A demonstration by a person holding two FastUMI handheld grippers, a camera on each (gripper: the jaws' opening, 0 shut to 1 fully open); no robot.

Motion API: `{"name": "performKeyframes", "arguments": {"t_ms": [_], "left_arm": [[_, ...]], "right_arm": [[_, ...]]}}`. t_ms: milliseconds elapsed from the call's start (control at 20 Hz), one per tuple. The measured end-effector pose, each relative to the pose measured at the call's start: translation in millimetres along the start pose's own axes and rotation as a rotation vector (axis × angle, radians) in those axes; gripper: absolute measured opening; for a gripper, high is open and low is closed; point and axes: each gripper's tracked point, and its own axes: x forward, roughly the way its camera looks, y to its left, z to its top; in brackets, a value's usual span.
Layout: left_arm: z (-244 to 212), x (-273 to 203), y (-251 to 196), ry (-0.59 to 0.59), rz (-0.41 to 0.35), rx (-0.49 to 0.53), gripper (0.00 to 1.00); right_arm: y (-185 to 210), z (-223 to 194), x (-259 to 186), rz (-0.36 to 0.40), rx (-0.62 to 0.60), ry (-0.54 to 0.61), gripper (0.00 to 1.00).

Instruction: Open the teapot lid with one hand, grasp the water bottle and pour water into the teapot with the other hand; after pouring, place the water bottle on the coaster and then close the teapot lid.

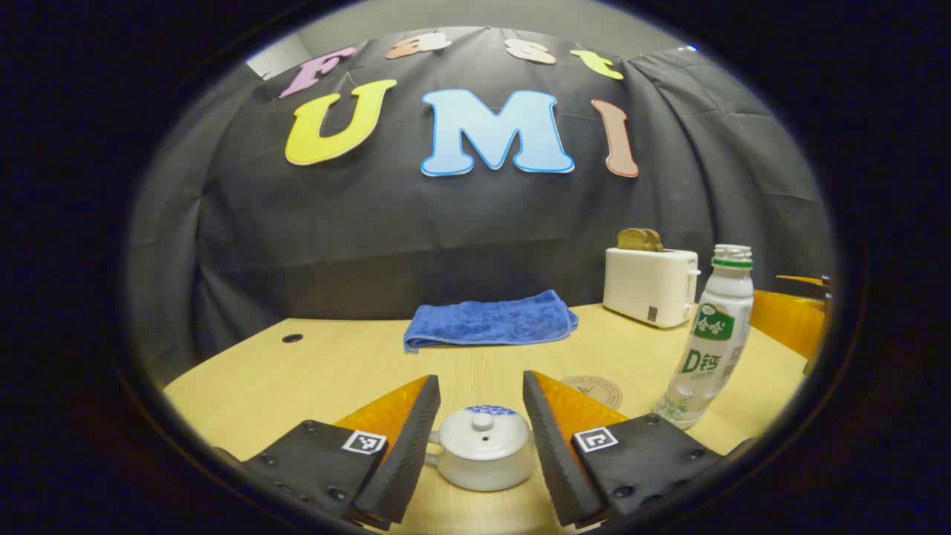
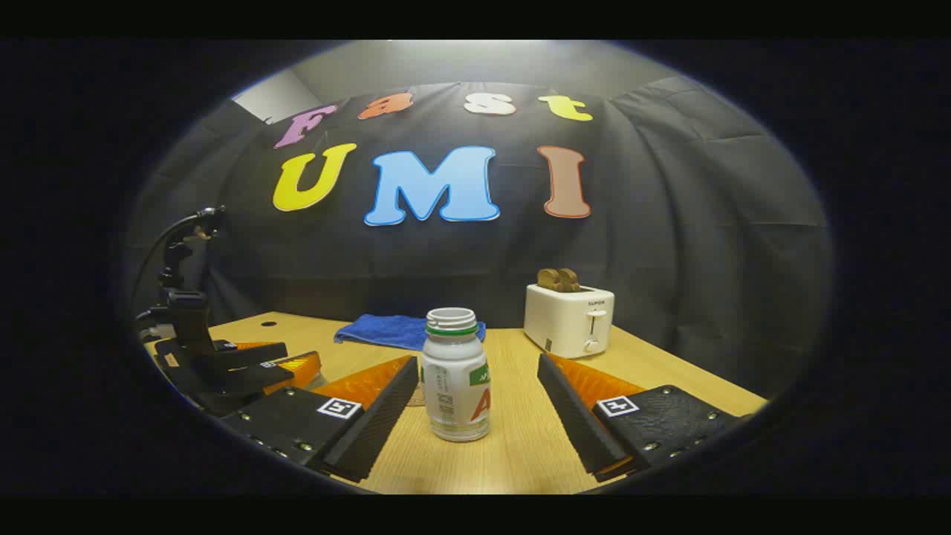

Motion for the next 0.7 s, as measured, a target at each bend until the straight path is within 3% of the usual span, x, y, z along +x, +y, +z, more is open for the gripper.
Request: {"name": "performKeyframes", "arguments": {"t_ms": [550, 700], "left_arm": [[-9.2, 12.9, 2.9, 0.022, 0.023, 0.020, 0.55], [-8.0, 13.7, 0.0, 0.023, 0.024, 0.034, 0.28]], "right_arm": [[-23.4, -20.7, 0.2, -0.042, 0.041, 0.045, 0.99], [-26.2, -24.1, 0.2, -0.046, 0.047, 0.055, 0.99]]}}
